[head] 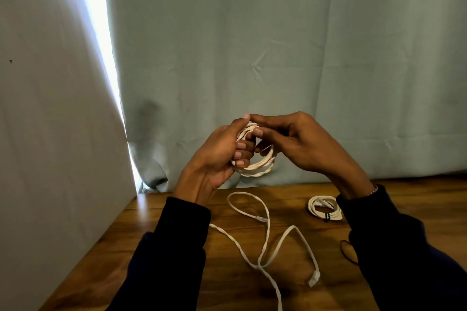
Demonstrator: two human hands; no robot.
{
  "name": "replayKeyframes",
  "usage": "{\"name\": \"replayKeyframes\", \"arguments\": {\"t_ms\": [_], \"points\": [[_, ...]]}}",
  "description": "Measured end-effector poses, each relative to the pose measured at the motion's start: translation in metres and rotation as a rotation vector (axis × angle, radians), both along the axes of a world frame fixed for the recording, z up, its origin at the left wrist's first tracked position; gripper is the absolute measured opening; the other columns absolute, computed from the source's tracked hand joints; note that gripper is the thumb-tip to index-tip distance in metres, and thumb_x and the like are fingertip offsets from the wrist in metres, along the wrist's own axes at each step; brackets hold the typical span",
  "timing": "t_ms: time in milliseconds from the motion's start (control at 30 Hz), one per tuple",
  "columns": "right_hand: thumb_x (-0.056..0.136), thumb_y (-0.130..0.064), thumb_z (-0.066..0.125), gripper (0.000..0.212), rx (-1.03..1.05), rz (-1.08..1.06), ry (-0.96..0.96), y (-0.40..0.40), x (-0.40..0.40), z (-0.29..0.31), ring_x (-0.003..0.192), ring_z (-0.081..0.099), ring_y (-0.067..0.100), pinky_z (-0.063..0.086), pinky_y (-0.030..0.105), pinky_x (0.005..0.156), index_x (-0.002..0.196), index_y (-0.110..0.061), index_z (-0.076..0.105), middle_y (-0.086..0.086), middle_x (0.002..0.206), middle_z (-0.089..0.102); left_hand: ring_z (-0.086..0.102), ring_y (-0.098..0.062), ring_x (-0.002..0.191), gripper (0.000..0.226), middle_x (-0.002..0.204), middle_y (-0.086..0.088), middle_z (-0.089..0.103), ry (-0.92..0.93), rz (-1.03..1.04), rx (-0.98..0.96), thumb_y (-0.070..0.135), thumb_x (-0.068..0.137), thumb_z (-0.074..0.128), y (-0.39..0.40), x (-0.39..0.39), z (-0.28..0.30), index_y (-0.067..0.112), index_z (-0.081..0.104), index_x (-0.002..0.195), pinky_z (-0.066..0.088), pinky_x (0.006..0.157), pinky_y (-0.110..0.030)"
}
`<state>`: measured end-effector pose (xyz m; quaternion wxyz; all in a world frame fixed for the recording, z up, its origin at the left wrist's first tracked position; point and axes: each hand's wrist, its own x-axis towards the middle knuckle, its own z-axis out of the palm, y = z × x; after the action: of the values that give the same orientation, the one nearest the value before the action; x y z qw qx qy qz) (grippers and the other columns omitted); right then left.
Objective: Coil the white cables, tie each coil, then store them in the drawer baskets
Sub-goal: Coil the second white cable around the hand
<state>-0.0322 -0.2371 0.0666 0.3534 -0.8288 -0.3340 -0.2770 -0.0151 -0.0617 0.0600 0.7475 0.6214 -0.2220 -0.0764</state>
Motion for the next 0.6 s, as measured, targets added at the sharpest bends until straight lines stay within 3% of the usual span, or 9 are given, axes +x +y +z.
{"name": "replayKeyframes", "arguments": {"t_ms": [233,433,600], "points": [[0.098,-0.014,0.06,0.033,0.03,-0.048,-0.167,0.004,0.005,-0.003,0.072,0.068,0.0,0.05,0.007,0.069,0.13,-0.017,0.064,-0.023,0.08,0.064,0.04,-0.009,0.049,0.04,0.061,-0.001,0.043,0.014,-0.011,-0.073,0.036,0.104,0.047,-0.002,0.002,0.001,0.012,0.052,0.073,0.037,0.043,-0.018],[0.099,-0.01,0.058,0.033,-0.027,-0.076,-0.244,0.001,0.008,-0.003,0.068,0.063,0.001,0.048,0.009,0.067,0.13,-0.019,0.065,-0.012,0.078,0.065,0.059,-0.02,0.068,0.043,0.069,-0.007,0.059,-0.12,0.058,-0.047,0.038,0.101,0.052,-0.002,0.006,-0.004,0.01,0.074,0.075,0.045,0.063,-0.028],[0.096,-0.006,0.061,0.03,-0.045,-0.083,-0.318,0.002,0.006,-0.004,0.062,0.064,0.003,0.051,0.008,0.069,0.125,-0.013,0.069,-0.002,0.079,0.07,0.058,-0.02,0.066,0.037,0.071,-0.009,0.058,-0.074,-0.049,-0.058,0.029,0.1,0.051,0.01,0.005,-0.001,-0.003,0.068,0.098,0.057,0.069,-0.03]]}}
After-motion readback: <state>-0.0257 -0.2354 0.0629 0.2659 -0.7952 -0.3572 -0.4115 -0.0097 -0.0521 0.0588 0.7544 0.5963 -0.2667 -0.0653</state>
